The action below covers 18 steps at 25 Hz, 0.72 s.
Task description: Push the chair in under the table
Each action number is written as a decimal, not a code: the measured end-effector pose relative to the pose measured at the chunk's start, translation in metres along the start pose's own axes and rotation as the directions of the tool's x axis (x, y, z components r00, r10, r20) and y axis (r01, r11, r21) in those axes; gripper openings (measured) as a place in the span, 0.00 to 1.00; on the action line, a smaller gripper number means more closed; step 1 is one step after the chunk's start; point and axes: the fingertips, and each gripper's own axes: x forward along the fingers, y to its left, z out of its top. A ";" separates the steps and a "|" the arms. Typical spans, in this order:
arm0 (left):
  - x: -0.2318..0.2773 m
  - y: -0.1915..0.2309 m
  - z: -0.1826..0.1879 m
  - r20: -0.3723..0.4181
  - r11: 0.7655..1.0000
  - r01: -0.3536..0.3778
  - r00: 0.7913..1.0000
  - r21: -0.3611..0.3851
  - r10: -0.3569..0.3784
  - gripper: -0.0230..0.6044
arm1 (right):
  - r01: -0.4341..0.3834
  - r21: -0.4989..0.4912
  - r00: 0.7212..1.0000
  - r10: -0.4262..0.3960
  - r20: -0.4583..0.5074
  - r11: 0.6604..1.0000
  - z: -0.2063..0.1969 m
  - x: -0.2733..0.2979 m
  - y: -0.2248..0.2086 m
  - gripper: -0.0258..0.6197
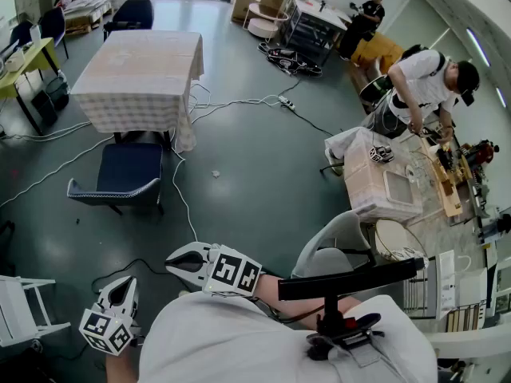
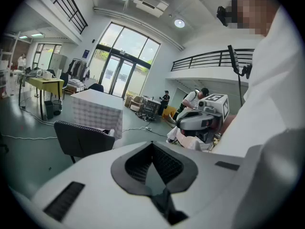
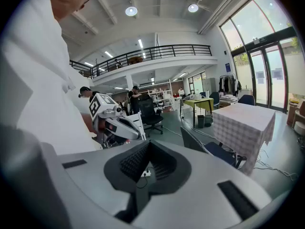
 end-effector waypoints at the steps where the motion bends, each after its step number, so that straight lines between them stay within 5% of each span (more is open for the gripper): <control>1: -0.002 0.002 0.000 0.000 1.000 -0.004 1.000 -0.001 0.004 0.05 | -0.001 -0.001 1.000 0.001 -0.009 1.000 0.000 0.002 0.002 0.06; 18: -0.003 0.025 -0.033 -0.009 0.998 -0.045 0.999 -0.045 0.045 0.05 | 0.048 0.021 0.995 -0.046 -0.088 0.999 -0.045 0.007 0.001 0.06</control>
